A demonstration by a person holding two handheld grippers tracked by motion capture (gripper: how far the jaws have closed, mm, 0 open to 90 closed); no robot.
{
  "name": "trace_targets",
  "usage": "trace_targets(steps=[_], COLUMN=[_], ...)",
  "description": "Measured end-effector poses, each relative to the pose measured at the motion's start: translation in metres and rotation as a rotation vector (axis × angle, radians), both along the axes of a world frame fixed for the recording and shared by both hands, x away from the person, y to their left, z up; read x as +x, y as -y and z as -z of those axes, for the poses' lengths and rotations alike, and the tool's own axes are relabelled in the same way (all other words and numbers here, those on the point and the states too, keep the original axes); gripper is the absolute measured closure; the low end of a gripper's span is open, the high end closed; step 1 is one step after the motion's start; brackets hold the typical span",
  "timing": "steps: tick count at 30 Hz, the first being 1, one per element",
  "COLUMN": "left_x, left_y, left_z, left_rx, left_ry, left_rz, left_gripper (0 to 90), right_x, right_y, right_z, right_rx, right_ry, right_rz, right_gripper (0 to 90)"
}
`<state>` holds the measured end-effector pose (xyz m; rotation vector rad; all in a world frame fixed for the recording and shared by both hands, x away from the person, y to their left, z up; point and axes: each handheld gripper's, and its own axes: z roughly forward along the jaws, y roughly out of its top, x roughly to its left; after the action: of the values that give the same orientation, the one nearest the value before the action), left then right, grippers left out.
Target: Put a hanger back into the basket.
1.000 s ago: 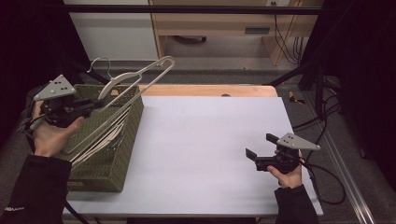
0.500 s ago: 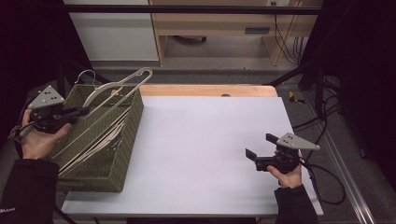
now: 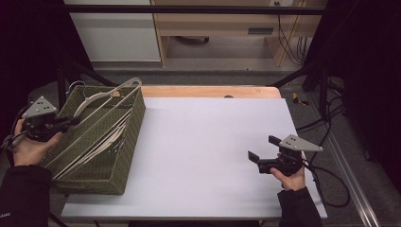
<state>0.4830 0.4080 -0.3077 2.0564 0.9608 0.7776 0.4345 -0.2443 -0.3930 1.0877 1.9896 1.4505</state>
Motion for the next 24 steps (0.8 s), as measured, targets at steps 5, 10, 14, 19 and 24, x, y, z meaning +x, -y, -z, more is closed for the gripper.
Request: trace_targets(steps=[5,10,14,19,24], left_x=[-0.006,-0.005,-0.002,0.000,-0.001], left_y=[-0.007,-0.007,-0.003,-0.002,-0.005], left_z=[0.003,0.016,0.038,0.060,0.073], left_rx=[0.026,0.057,0.077,0.097,0.128], left_ry=[-0.008,-0.028,-0.051,-0.073,-0.125], left_rz=[-0.005,-0.027,-0.033,-0.042,-0.065], left_gripper=[86.7,86.7,86.6,86.7,86.1], right_x=[0.000,0.000,0.000,0.000,0.001], right_y=[0.000,0.000,0.000,0.000,-0.002], right_z=[0.000,0.001,0.001,0.001,0.002], right_rx=[-0.001,-0.009,-0.008,-0.009,-0.002], right_ry=[0.001,-0.003,-0.003,-0.003,-0.009], right_rz=[-0.002,-0.009,-0.007,-0.010,-0.004], right_gripper=[1.8,1.9,1.9,1.9,1.9])
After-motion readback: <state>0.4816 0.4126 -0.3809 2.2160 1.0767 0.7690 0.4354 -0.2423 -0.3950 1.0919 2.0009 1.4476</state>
